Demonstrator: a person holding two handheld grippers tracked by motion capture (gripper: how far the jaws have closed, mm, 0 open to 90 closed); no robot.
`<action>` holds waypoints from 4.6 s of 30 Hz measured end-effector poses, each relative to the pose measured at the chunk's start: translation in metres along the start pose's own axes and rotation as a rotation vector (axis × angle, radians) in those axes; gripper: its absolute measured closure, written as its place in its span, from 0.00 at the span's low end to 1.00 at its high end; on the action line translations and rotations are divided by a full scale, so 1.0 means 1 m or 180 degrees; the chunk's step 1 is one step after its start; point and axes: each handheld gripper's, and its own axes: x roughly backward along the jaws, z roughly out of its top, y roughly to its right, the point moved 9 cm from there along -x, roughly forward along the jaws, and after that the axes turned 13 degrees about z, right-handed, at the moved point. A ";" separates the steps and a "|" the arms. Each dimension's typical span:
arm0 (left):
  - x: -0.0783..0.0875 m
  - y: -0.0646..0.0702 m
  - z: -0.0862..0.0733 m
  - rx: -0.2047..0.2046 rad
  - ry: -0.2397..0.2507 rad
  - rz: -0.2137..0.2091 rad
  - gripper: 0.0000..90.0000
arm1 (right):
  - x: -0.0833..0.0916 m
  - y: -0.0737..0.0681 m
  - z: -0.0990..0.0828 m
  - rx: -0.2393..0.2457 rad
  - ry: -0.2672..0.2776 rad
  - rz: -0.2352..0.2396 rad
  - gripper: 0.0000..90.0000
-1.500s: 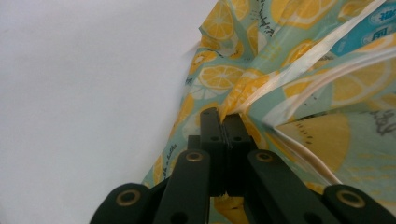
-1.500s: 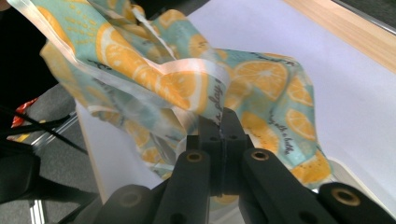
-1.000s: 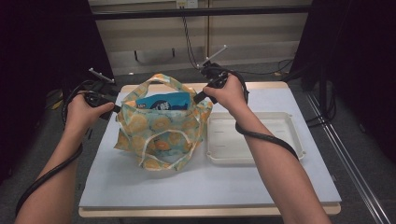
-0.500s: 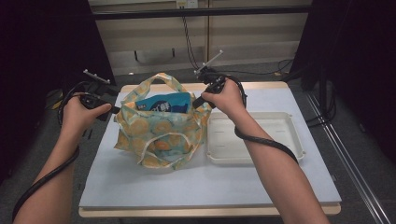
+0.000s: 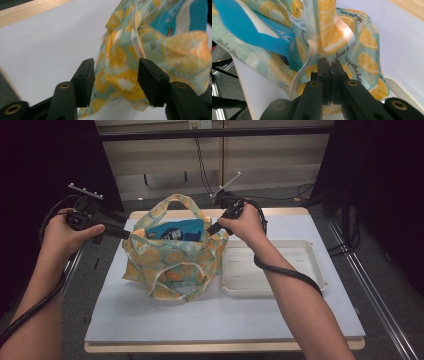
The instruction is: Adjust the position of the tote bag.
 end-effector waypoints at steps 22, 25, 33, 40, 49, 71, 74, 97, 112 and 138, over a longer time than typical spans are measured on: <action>-0.007 0.030 -0.009 -0.0564 -0.0049 -0.0151 0.47 | 0.003 0.000 0.000 -0.0008 0.0030 -0.0043 0.99; -0.010 0.035 -0.012 -0.0562 -0.0082 -0.0315 0.70 | 0.002 0.000 0.000 -0.0011 0.0037 -0.0034 1.00; -0.005 0.034 -0.015 -0.0467 -0.0157 -0.0363 0.96 | 0.003 0.008 0.000 -0.0082 0.0076 -0.0058 1.00; -0.003 0.018 -0.030 -0.0432 -0.0294 -0.0278 0.98 | 0.002 0.012 0.003 -0.0101 0.0107 -0.0055 1.00; -0.028 0.005 -0.049 -0.0341 -0.0518 -0.0181 0.98 | -0.012 0.023 0.000 -0.0192 0.0088 0.0000 1.00; -0.042 0.013 -0.053 -0.0229 -0.0527 -0.0295 0.94 | 0.001 0.021 -0.014 -0.0104 0.0085 -0.0085 0.72; -0.042 0.012 -0.052 -0.0222 -0.0489 -0.0271 0.94 | 0.003 0.016 -0.017 -0.0051 0.0060 -0.0081 0.66; -0.042 0.013 -0.055 -0.0089 -0.0436 -0.0291 0.94 | -0.035 0.006 -0.030 0.0212 -0.0244 -0.0129 0.74; -0.044 0.006 -0.066 -0.0092 -0.0457 -0.0290 0.97 | -0.004 0.028 -0.027 -0.0124 0.0030 -0.0135 1.00; -0.072 0.005 -0.095 -0.0080 -0.0598 -0.0331 0.98 | -0.023 0.046 -0.047 -0.0289 -0.0020 -0.0078 0.99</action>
